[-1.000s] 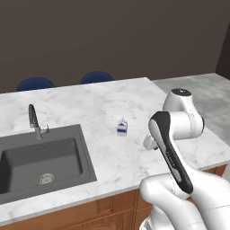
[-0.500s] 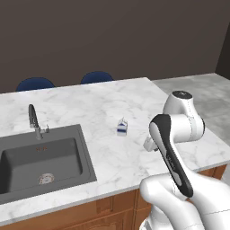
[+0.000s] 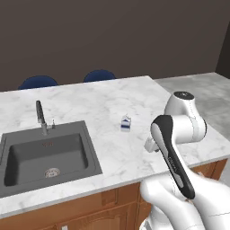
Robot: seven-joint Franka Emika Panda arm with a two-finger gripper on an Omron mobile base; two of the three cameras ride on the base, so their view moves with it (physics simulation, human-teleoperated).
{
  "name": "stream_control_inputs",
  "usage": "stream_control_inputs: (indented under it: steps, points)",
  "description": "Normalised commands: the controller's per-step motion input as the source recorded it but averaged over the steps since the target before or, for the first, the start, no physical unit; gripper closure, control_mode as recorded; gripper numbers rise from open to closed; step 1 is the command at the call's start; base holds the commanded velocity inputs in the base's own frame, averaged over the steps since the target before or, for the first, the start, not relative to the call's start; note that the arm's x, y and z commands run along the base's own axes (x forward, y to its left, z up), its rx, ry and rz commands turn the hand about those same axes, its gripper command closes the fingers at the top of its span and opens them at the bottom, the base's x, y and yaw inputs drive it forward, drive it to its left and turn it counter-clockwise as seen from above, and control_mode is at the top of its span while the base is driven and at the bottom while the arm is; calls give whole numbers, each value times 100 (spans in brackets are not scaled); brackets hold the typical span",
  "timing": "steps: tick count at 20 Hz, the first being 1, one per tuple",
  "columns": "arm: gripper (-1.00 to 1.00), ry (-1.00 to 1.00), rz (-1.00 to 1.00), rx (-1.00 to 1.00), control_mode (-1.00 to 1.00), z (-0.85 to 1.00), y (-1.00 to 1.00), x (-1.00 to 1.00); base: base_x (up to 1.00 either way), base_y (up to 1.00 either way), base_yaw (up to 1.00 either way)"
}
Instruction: Gather the eggs and milk located in the vicinity of the sink area and place them right next to the bowl.
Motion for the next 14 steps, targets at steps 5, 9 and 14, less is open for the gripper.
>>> stream_control_inputs:
  steps: [5, 9, 14]
  points:
    - [100, 0, 0, 0, 100, 0, 0, 0, -31, 96, 1]
    - [100, 0, 0, 0, 100, 0, 0, 0, -3, 100, 11]
    - [100, 0, 0, 0, 100, 0, 0, 0, -4, 100, 14]
